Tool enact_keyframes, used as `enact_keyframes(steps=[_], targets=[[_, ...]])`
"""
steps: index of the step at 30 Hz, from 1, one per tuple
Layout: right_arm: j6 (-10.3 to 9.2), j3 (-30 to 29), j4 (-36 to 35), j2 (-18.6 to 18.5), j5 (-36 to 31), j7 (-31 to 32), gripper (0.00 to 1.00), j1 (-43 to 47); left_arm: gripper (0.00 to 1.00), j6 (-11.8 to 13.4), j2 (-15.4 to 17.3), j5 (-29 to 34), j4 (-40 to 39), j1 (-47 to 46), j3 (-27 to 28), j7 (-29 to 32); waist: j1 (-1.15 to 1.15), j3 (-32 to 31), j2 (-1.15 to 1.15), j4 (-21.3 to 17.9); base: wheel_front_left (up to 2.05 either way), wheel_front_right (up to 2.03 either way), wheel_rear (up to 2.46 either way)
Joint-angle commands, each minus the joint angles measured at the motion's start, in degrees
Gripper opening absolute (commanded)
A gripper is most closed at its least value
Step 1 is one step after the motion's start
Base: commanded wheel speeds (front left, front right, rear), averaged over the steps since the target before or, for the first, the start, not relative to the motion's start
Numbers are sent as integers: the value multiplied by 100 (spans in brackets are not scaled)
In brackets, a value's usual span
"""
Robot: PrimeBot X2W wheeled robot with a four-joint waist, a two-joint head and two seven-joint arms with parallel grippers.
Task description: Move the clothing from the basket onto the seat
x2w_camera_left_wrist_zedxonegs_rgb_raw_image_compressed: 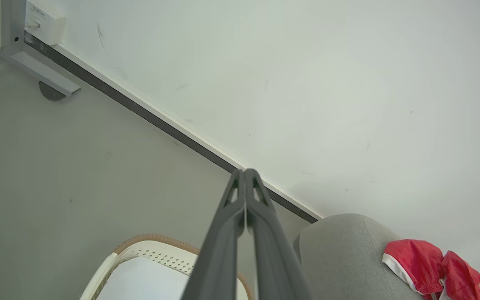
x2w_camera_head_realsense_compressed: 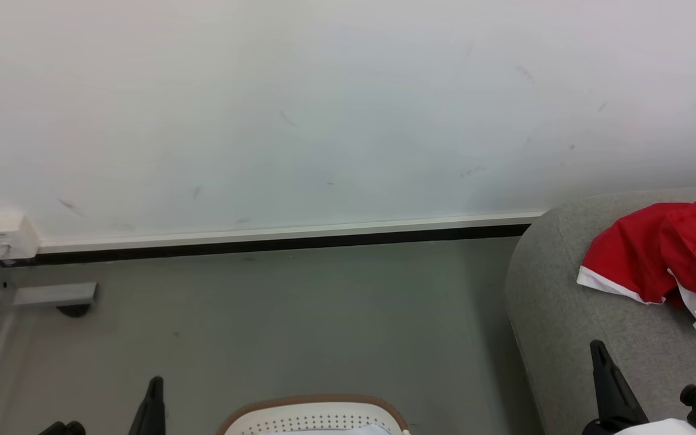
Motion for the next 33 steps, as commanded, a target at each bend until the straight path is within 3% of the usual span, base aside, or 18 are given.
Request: enact_keyframes(steps=[1, 33], targets=[[-3, -59, -85, -7, 170, 36, 0, -168, 0, -29, 26, -147, -81, -151, 62, 30, 0, 2, 0, 1, 0, 0, 0], [-7, -549, -114, 61, 2353, 623, 0, -261, 0, -236, -152, -2142, -64, -417, 396, 652, 0, 80, 0, 12, 0, 0, 0]])
